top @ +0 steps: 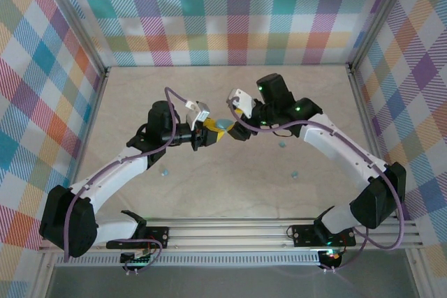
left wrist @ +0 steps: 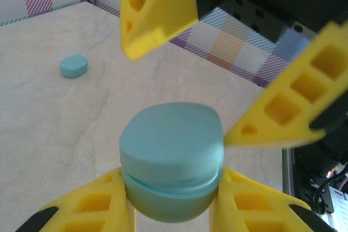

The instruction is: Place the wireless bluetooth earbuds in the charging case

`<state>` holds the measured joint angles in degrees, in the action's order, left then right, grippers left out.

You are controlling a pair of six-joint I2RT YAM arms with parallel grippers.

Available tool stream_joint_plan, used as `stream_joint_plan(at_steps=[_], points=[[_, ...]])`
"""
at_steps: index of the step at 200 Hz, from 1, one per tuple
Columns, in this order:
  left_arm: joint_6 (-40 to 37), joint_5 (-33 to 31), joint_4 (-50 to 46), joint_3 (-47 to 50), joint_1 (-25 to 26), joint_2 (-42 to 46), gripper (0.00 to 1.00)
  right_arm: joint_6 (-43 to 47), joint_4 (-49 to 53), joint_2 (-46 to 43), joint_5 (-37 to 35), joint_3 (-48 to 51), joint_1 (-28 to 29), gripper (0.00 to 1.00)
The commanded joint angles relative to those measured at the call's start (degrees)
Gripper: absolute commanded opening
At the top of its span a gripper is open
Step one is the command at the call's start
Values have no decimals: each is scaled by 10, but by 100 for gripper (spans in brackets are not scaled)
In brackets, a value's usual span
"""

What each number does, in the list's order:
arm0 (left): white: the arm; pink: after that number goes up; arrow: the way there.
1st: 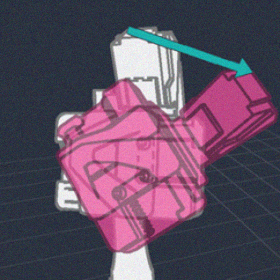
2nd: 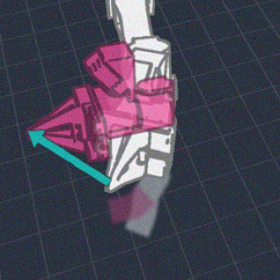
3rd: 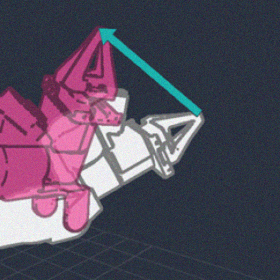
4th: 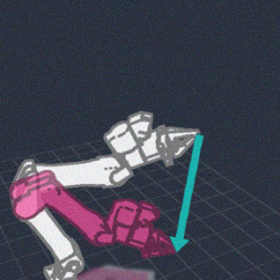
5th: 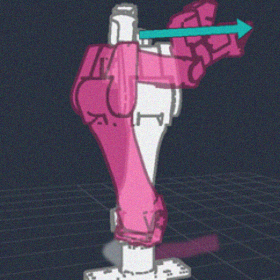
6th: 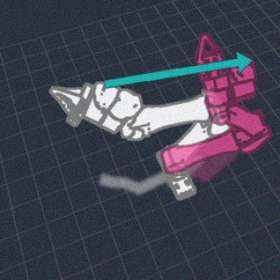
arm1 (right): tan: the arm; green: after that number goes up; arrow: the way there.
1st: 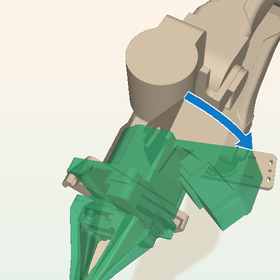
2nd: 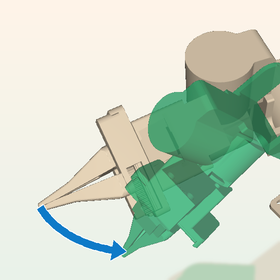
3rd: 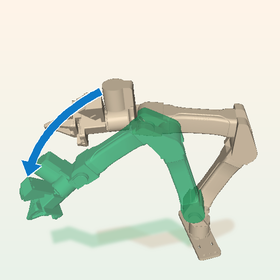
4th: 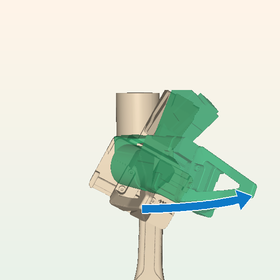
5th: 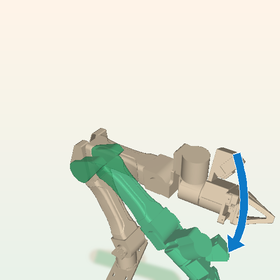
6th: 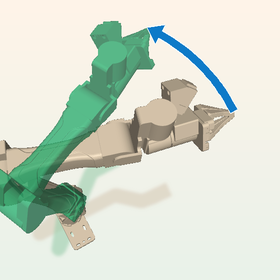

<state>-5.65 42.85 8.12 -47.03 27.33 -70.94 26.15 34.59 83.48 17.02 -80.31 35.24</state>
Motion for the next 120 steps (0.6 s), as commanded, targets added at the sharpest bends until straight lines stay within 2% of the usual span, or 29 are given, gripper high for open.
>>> stream_joint_plan(at_steps=[1,68,120], points=[[-15,43,39,13,6,4,5,-3,-16,19,0,-36,-35,73],[5,25,73,27,6,1,5,-14,1,39,23,-56,-40,74],[38,-23,83,28,5,-16,5,-39,9,14,19,-47,-40,75]])
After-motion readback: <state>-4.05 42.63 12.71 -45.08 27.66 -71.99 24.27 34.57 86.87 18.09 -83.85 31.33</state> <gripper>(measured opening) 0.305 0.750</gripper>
